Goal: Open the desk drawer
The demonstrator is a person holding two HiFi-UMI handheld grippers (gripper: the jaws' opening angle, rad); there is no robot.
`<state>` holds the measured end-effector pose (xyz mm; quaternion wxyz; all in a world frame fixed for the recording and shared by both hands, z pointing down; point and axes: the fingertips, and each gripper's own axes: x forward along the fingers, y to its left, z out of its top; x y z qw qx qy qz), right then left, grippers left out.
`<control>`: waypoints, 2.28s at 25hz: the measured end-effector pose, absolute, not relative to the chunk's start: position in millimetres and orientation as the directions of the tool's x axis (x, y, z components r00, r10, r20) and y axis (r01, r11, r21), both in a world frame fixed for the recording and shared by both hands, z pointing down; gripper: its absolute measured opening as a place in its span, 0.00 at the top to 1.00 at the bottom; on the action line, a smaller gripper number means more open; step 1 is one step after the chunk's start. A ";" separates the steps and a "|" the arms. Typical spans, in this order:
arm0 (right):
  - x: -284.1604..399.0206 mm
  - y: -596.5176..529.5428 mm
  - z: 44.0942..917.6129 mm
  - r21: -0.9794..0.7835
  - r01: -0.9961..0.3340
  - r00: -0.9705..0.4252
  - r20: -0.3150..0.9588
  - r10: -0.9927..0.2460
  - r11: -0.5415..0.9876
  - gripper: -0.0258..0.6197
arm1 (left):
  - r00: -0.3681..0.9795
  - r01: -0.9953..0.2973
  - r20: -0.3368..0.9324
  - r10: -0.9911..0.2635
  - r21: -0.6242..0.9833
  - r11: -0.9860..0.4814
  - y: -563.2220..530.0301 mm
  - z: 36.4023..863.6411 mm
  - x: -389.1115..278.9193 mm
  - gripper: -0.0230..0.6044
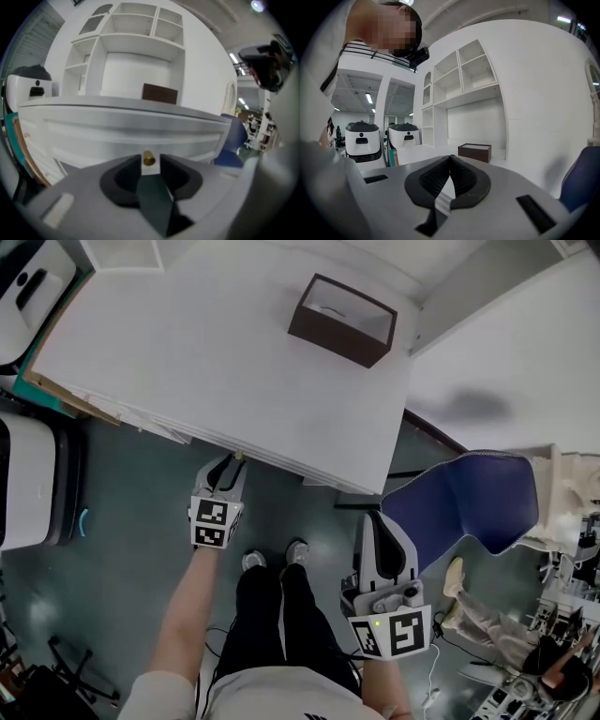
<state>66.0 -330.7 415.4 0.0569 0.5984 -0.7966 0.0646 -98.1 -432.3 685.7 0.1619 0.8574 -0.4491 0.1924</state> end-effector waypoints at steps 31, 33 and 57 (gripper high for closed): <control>64.1 -293.8 404.0 -0.019 -0.948 -0.318 0.155 -0.935 0.319 0.96 | 0.460 -0.875 0.509 -0.727 0.123 -0.468 -377.2 694.6 -124.5 0.85; 66.0 -289.8 402.8 -0.021 -0.945 -0.325 0.152 -0.934 0.325 0.96 | 0.455 -0.878 0.511 -0.730 0.120 -0.463 -368.1 694.4 -128.3 0.85; 54.5 -272.6 395.9 -0.030 -0.889 -0.457 0.141 -0.878 0.458 0.96 | 0.414 -0.899 0.528 -0.742 0.107 -0.425 -285.2 696.7 -161.8 0.85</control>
